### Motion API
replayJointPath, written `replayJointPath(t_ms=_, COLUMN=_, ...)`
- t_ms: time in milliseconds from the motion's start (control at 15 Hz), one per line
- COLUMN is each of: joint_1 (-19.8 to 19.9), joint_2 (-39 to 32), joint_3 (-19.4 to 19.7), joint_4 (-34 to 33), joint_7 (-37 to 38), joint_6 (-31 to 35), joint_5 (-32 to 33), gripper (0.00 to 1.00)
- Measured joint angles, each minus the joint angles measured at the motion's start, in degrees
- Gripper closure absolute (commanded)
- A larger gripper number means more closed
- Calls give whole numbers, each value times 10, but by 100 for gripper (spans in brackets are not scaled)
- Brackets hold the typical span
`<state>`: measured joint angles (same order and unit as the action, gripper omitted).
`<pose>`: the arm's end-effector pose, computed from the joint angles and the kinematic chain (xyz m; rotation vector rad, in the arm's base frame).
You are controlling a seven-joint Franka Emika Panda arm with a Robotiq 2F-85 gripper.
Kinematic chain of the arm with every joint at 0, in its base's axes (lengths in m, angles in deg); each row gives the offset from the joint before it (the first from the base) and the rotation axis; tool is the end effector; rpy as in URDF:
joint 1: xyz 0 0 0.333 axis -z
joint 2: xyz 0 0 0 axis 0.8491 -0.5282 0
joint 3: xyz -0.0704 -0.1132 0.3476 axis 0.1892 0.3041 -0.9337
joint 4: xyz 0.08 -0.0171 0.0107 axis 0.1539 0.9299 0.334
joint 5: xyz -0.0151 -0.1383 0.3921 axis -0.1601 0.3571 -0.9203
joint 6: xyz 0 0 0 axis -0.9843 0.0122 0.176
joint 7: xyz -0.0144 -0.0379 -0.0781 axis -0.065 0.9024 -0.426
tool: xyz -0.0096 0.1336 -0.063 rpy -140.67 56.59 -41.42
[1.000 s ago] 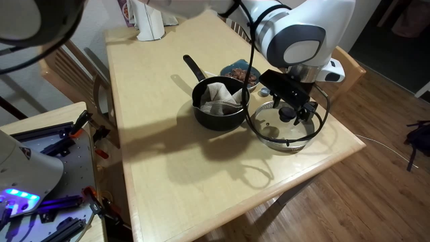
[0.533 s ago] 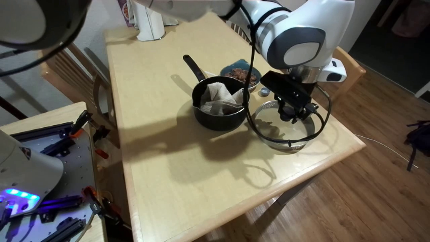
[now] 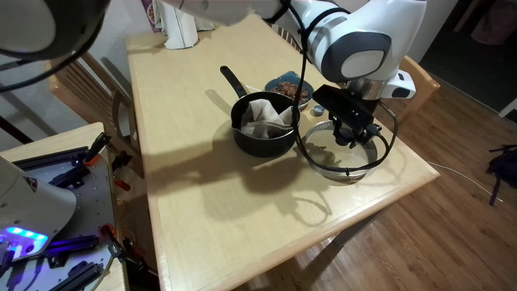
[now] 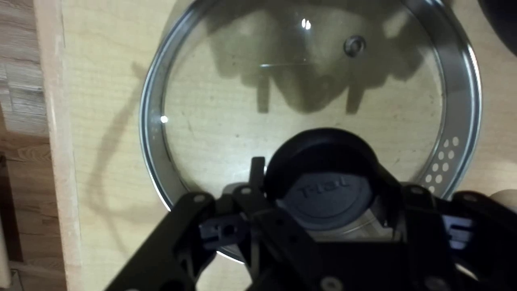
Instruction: Put the lid on the black pot
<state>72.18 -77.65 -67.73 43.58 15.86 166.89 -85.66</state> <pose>0.8162 -0.2159 0.1884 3.1150 0.0872 0.0660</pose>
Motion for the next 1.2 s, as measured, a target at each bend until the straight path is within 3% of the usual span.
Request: replayJointPath(t_ms=1200, joint_1=-32, joint_2=98, joint_3=4, joint_4=16, joint_7=-2, joint_6=-18, joint_5=33, gripper=66)
